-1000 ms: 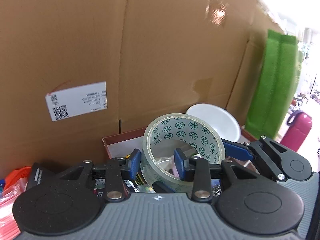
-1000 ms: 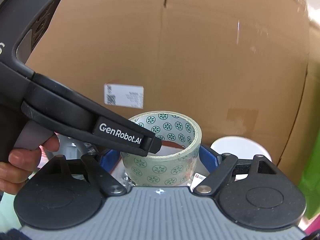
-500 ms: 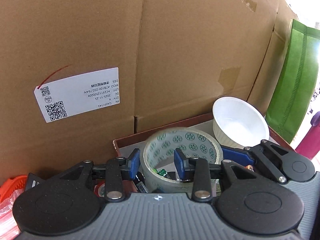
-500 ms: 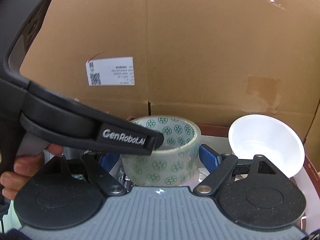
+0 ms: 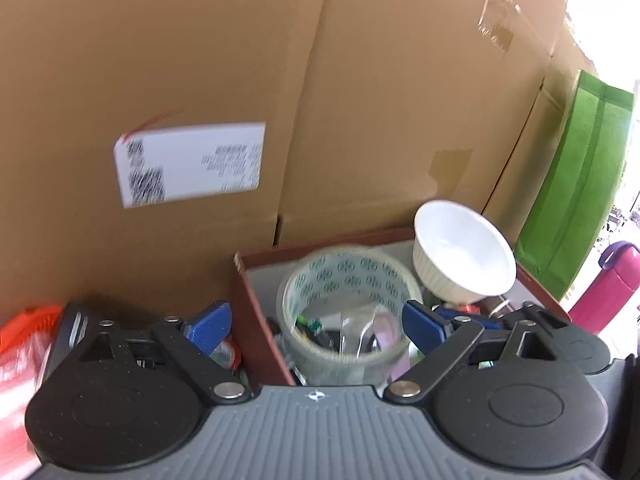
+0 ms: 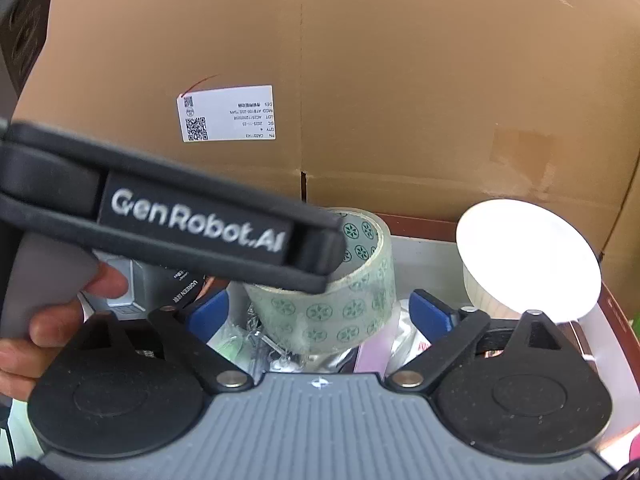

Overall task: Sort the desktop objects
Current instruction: 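Open the right gripper to release the clear tape roll in the box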

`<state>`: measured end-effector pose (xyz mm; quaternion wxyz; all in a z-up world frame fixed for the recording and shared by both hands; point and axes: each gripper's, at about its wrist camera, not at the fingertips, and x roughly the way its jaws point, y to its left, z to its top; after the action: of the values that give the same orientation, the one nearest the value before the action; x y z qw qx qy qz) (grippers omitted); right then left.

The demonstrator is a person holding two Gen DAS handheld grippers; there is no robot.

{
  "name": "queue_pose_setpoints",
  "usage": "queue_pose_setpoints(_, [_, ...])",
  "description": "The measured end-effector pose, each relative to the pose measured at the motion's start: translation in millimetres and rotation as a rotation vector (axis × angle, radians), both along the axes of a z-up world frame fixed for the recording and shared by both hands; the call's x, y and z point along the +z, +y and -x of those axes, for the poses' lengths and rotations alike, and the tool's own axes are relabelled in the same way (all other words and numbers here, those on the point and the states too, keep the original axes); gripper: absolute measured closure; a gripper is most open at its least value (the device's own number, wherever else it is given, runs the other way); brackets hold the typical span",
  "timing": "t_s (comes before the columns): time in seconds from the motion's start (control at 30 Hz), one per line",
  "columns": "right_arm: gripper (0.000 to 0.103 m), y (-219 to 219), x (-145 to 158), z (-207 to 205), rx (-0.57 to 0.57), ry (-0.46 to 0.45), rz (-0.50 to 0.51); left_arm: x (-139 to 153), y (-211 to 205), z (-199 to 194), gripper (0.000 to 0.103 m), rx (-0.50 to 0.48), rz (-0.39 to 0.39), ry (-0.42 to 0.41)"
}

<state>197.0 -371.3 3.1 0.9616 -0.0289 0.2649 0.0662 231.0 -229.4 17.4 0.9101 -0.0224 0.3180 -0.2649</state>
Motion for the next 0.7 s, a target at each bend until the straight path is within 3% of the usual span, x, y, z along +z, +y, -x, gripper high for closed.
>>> queue_pose_setpoints(0.13, [0.007, 0, 4, 14, -0.029, -0.004, -0.029, -8, 0, 8, 0.007, 0.007, 0.017, 0.046])
queue_pose_setpoints(0.3, [0.006, -2, 12, 33, -0.041, -0.034, -0.048, -8, 7, 36, 0.005, 0.027, 0.004, -0.015])
queue_pose_setpoints(0.37, [0.006, 12, 12, 27, -0.043, -0.045, -0.043, -5, 10, 44, 0.004, 0.031, 0.003, -0.015])
queue_pose_setpoints(0.7, [0.006, 8, 21, 68, -0.038, -0.065, -0.018, 8, 16, 77, 0.004, 0.066, -0.035, -0.026])
